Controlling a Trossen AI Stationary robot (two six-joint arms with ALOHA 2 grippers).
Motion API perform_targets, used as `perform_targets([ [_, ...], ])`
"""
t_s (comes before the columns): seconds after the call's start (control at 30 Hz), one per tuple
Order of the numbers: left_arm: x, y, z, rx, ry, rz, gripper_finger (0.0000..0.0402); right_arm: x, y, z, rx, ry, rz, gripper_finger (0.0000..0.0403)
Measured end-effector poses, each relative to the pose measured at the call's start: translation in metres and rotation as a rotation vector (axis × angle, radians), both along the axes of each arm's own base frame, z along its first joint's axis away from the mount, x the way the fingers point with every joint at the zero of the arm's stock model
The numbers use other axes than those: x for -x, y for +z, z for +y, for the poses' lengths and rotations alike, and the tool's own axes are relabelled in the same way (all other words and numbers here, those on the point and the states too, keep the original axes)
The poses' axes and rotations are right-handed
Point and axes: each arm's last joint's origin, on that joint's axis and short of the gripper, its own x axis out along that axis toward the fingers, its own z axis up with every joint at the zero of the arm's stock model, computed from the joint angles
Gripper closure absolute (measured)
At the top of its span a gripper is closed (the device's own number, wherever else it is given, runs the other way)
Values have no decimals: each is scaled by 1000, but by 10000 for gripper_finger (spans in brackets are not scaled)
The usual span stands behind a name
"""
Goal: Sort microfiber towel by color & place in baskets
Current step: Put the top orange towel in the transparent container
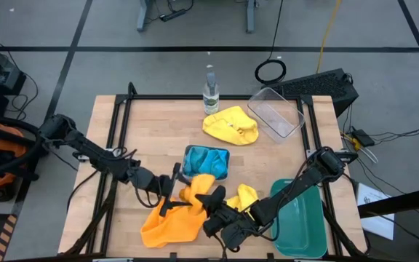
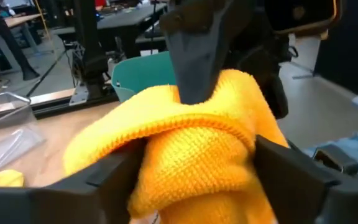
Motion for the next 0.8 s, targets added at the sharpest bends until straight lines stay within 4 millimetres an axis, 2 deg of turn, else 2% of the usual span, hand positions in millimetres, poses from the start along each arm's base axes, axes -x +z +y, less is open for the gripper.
perform_targets([
  [0.1, 0, 0, 0, -34, -19, -6, 196, 0, 0, 0, -10, -2, -8, 353],
  [0.27, 0, 0, -1, -75, -69, -19, 352, -1, 0, -1, -45, -15, -30, 309],
  [0.3, 0, 0, -1, -80, -70, -24, 372, -1, 0, -2, -55, -22, -38, 300],
  [0.6, 7, 12, 1, -100, -34, -75, 368, 4, 1, 2, -164, -99, -131, 233],
  [0.8, 23, 32, 3, -81, -25, -132, 377, 11, -5, 9, -468, -127, -249, 215],
])
